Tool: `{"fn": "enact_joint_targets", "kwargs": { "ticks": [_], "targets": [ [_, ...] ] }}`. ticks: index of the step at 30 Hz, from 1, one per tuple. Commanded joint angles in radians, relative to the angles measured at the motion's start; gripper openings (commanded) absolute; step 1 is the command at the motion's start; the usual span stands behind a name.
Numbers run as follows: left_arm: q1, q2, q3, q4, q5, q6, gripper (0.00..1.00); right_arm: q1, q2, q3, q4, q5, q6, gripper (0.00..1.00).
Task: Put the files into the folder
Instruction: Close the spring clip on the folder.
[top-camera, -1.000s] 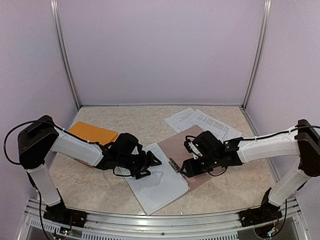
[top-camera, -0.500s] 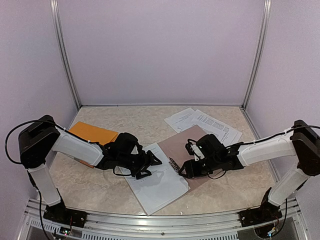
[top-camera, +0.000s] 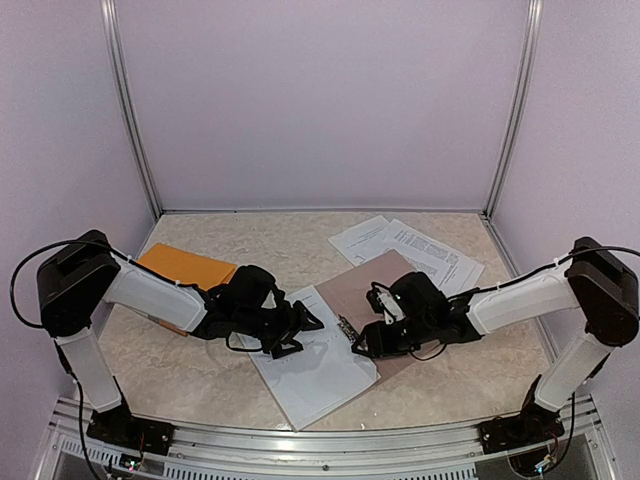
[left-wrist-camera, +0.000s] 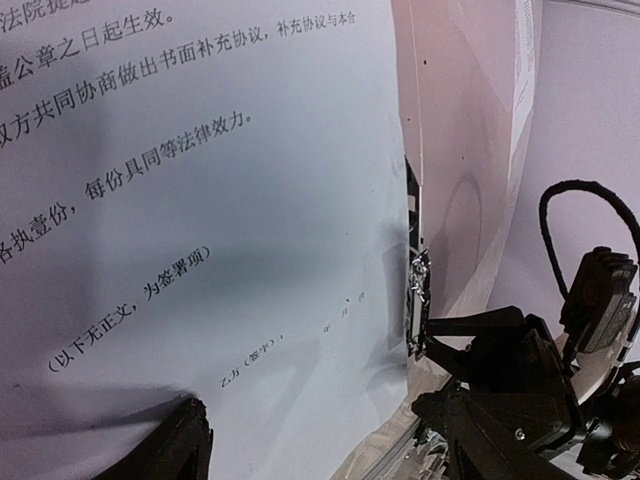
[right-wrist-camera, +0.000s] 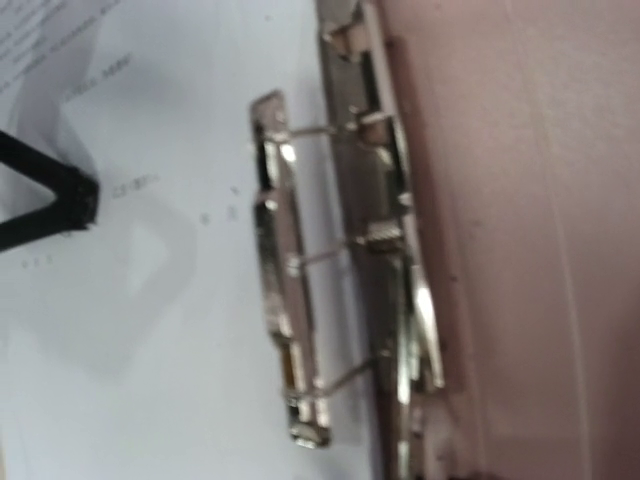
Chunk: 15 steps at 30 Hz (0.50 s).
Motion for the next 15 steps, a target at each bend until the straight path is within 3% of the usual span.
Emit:
{"fn": "enact_joint_targets", "kwargs": {
  "ticks": [1,15],
  "targets": [
    [0.006,0.017,-0.019,-0.030,0.006,-0.001,0.77,-0.010,0.011,-0.011,0.040,-0.035,0.012,0.52],
    [0.007,0.015,-0.019,-0.032,0.007,-0.001,0.77,-0.022,-0.025,-0.011,0.055,-0.065,0.030,0.51]
  ]
}}
